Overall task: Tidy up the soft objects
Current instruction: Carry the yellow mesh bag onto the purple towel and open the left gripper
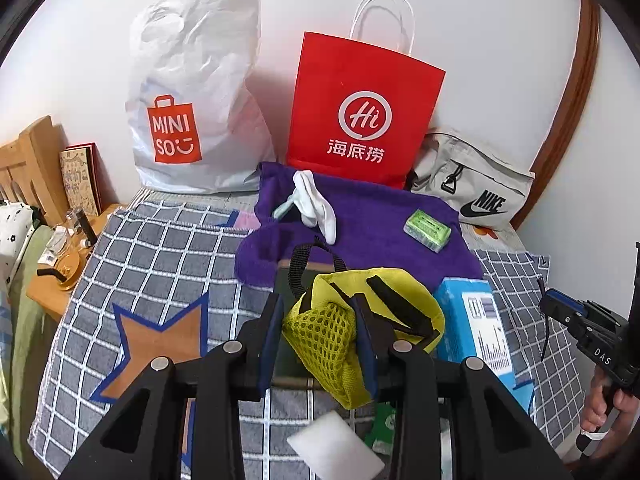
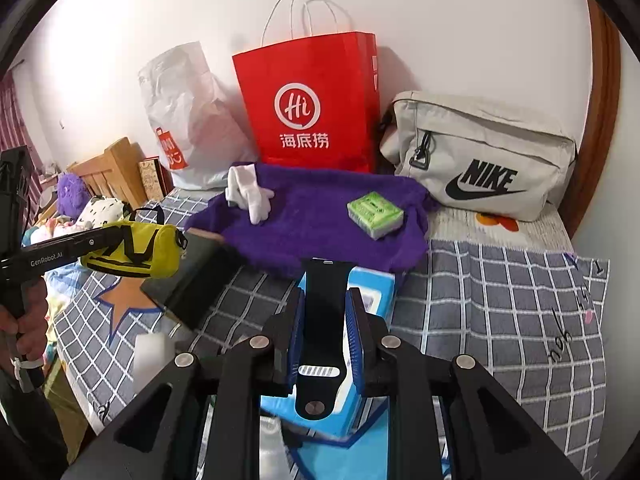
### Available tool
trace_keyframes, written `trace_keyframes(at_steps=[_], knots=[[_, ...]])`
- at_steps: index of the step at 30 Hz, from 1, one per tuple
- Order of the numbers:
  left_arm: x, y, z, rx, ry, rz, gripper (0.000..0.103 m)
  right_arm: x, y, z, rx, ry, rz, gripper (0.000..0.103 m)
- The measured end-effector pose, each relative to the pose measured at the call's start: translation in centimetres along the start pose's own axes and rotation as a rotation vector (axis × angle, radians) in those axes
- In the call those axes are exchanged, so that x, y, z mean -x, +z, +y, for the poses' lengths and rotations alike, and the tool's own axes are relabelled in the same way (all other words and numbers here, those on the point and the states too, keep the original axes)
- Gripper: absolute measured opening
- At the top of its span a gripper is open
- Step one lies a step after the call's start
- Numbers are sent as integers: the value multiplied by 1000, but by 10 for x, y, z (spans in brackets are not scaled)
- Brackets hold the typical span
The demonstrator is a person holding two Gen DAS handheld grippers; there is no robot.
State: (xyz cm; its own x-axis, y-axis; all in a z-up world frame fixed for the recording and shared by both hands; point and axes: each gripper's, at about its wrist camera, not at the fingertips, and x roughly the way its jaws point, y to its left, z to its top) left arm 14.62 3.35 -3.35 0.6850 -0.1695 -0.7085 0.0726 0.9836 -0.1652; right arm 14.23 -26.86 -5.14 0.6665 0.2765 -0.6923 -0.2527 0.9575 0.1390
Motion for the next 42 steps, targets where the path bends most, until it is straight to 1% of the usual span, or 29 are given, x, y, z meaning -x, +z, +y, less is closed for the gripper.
trace_keyframes(at_steps=[9, 19, 26, 32, 35, 42], knots=[[-30, 27, 1, 8, 1, 10, 33, -30, 29, -13, -7, -4, 0, 21], [-66, 47, 6, 12, 13, 36, 33, -64, 60, -27, -6, -10, 5, 21], [-92, 62, 9, 11, 21, 60, 33, -93, 78, -36, 5, -18, 25, 21], [-117, 70, 14, 15, 31, 81, 33, -123, 81, -44, 11, -20, 65, 21], [-133, 72, 16, 11, 34, 100, 33, -141, 79, -47, 10, -18, 98, 21], [-162, 71, 22, 19, 36, 137, 33, -164, 74, -53, 10, -24, 146, 21]])
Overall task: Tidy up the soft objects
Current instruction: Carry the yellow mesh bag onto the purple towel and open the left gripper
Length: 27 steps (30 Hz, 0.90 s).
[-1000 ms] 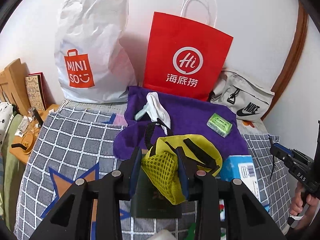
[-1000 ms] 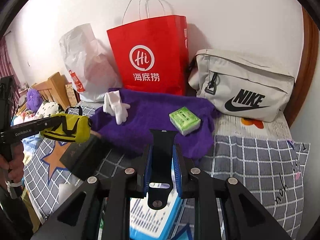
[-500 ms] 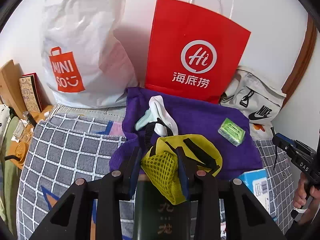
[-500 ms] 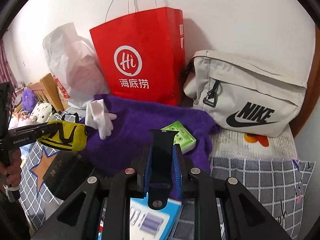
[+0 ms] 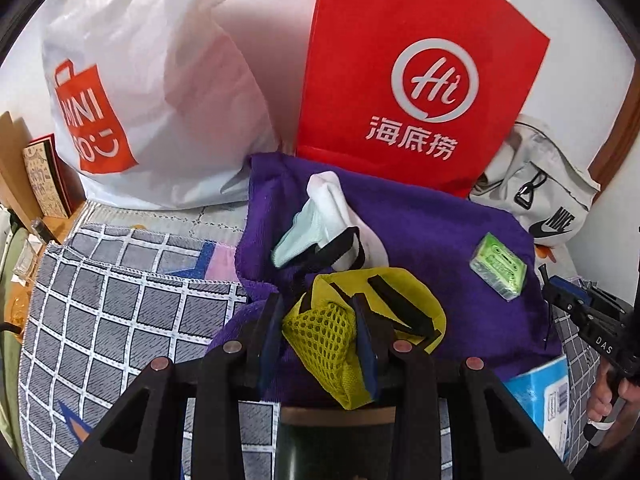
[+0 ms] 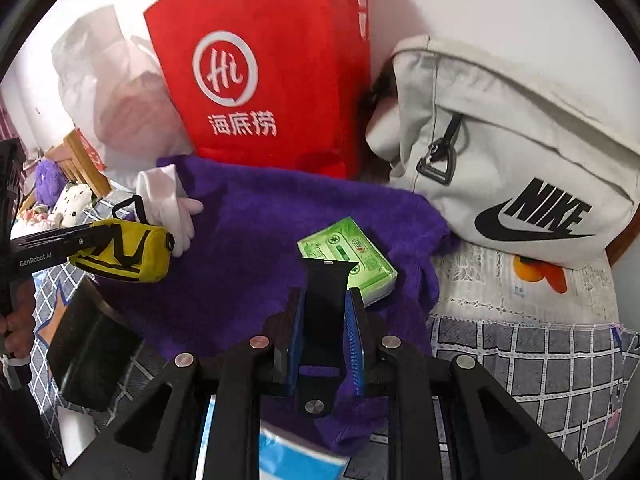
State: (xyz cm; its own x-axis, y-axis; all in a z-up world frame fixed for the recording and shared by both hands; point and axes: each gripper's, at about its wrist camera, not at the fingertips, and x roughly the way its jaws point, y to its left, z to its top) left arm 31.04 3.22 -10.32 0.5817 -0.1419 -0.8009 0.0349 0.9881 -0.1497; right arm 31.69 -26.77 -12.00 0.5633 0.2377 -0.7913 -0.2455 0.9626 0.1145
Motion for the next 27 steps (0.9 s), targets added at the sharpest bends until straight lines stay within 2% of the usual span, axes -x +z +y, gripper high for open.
trace_keyframes(at_steps=[18, 27], knots=[[-19, -3, -1, -16, -20, 48, 34, -29, -4, 0, 5, -8, 74, 21], [-17, 1, 0, -7, -25, 36, 36, -32, -3, -2, 0, -19, 90, 22]])
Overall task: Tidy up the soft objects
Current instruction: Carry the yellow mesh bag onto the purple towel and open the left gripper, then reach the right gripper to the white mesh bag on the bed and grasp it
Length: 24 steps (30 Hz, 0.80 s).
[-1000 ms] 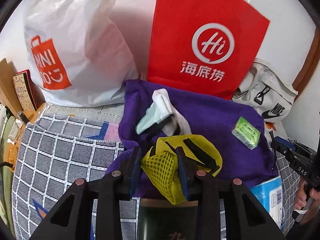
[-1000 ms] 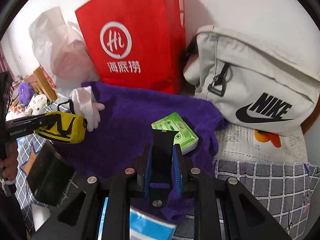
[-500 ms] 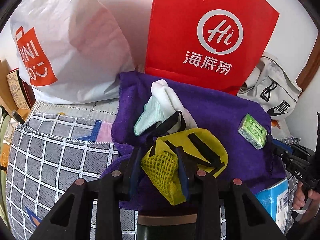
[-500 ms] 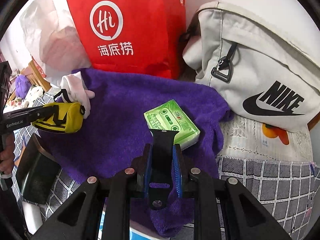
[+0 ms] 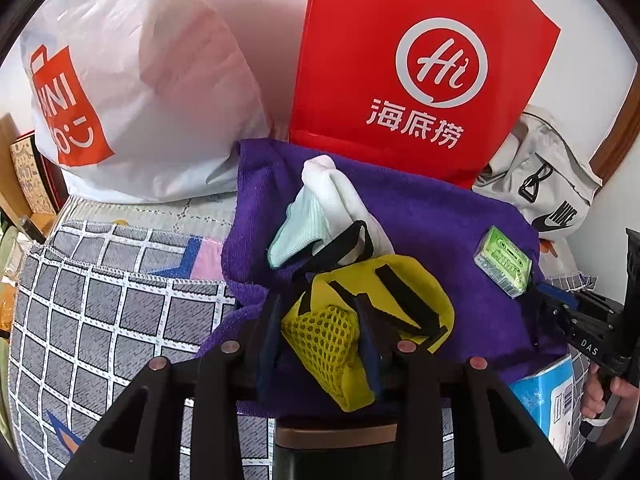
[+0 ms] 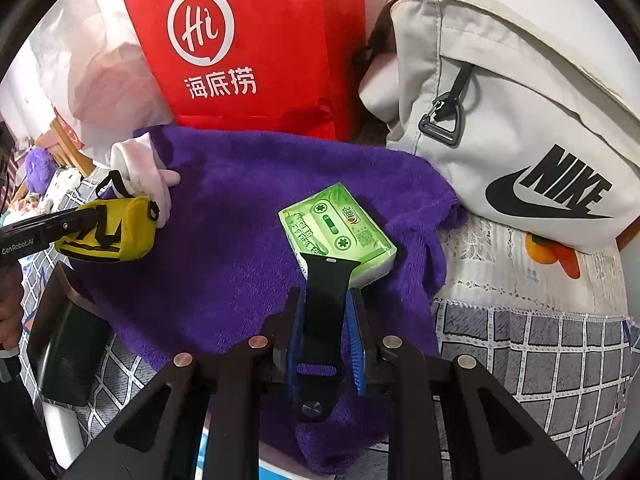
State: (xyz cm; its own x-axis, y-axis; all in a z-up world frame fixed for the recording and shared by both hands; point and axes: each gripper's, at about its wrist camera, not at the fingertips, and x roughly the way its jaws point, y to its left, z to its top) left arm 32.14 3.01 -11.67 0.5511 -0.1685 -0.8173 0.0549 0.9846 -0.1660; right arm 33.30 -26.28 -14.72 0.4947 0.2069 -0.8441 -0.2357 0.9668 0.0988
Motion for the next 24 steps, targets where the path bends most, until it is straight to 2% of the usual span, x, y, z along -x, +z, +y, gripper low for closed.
trace_keyframes(at_steps=[2, 5, 11, 15, 21, 24], knots=[[0, 2, 0, -1, 33, -5, 37, 2, -1, -1, -3, -2, 1, 22], [-2, 3, 1, 0, 55, 19, 54, 8, -2, -1, -7, -4, -2, 28], [15, -1, 0, -9, 53, -3, 54, 29, -8, 2, -16, 3, -30, 33], [33, -7, -2, -14, 57, -21, 54, 50, -16, 10, -3, -3, -66, 50], [70, -25, -7, -21, 55, -57, 54, 88, -38, 26, -20, 35, -110, 59], [85, -36, -10, -27, 25, -48, 54, 107, -56, 38, -17, 52, -120, 62]])
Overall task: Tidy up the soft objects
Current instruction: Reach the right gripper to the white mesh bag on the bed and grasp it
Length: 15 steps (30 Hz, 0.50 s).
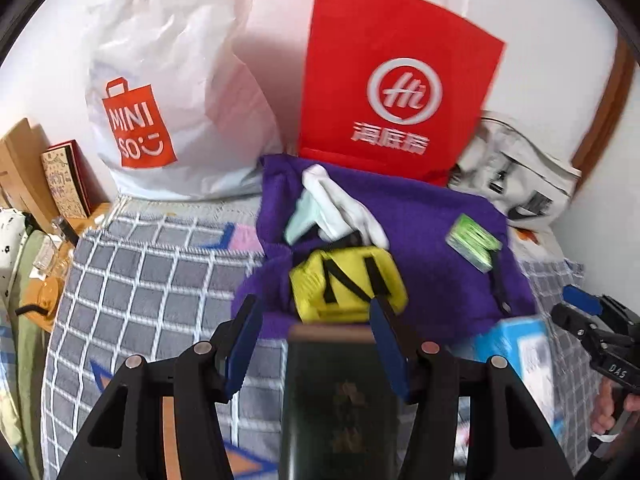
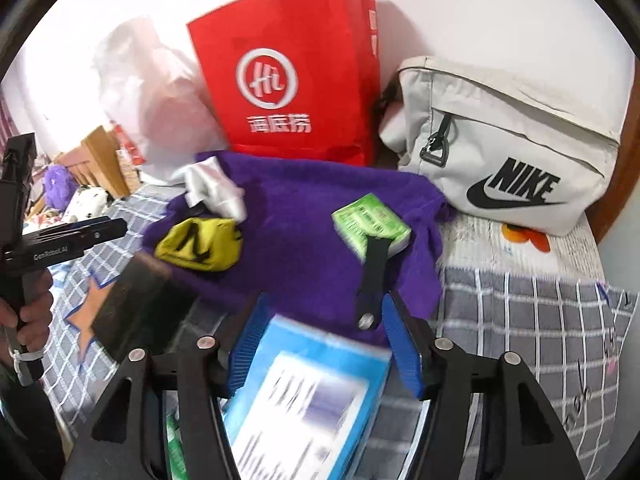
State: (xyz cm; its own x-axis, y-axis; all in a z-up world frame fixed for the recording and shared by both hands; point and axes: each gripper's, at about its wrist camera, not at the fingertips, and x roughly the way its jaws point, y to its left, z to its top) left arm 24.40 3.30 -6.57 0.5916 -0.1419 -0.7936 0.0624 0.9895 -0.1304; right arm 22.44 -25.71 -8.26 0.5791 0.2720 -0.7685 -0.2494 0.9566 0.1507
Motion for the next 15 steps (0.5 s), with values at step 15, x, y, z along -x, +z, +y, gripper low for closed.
trace_keyframes(at_steps=[15], knots=[[64, -74, -18, -20, 16, 38, 54, 75, -93, 41, 68, 15, -22, 82]])
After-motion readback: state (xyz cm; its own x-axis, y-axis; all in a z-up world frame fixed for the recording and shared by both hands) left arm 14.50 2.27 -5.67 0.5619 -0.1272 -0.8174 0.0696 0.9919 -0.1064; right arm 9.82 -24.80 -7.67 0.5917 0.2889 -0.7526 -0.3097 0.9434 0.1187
